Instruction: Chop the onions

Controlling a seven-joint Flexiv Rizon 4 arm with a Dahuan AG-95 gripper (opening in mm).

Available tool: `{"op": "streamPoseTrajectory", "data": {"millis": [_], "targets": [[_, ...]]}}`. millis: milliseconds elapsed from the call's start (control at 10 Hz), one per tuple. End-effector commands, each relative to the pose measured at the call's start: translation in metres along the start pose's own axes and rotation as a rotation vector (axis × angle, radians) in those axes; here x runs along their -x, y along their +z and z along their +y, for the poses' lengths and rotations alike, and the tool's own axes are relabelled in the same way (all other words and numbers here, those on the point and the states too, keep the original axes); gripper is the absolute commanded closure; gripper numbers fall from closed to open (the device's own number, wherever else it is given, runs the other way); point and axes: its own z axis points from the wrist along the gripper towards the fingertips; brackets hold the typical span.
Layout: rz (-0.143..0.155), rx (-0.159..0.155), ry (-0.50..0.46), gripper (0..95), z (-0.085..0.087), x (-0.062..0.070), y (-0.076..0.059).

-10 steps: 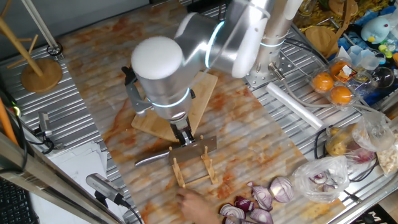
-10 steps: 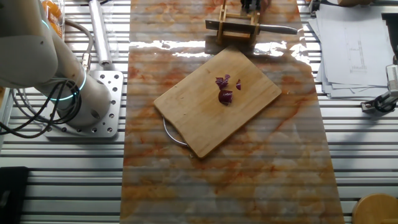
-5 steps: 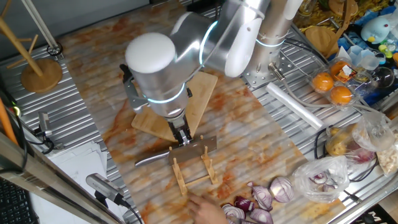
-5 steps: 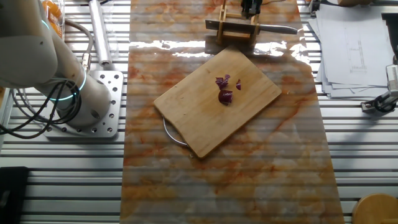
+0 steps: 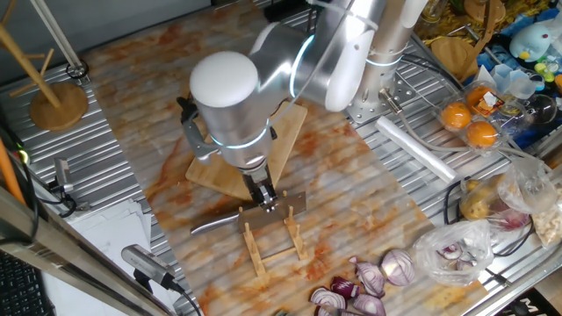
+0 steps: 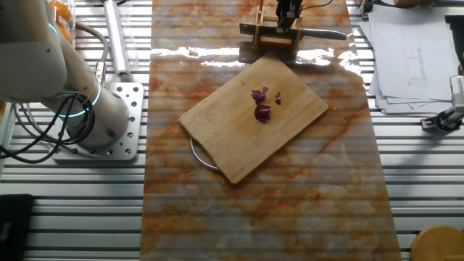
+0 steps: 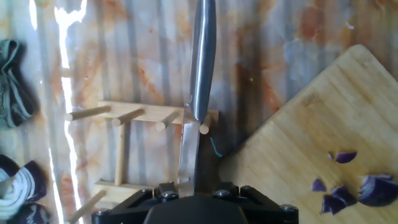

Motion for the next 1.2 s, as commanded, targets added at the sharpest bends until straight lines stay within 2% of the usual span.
{"op": "streamPoseTrajectory", "data": {"millis": [100, 300, 900, 1100, 1200], "targets": [[-0.005, 0.005, -0.003, 57.0, 0.000, -0.002, 0.009], [-0.010, 0.012, 0.000, 57.0, 0.002, -0.005, 0.019], [-0.007, 0.018, -0.024, 57.0, 0.003, -0.010, 0.021], [-0.008, 0.044, -0.037, 57.0, 0.003, -0.010, 0.021], [-0.003, 0.043, -0.008, 76.0, 0.003, -0.010, 0.021]]}}
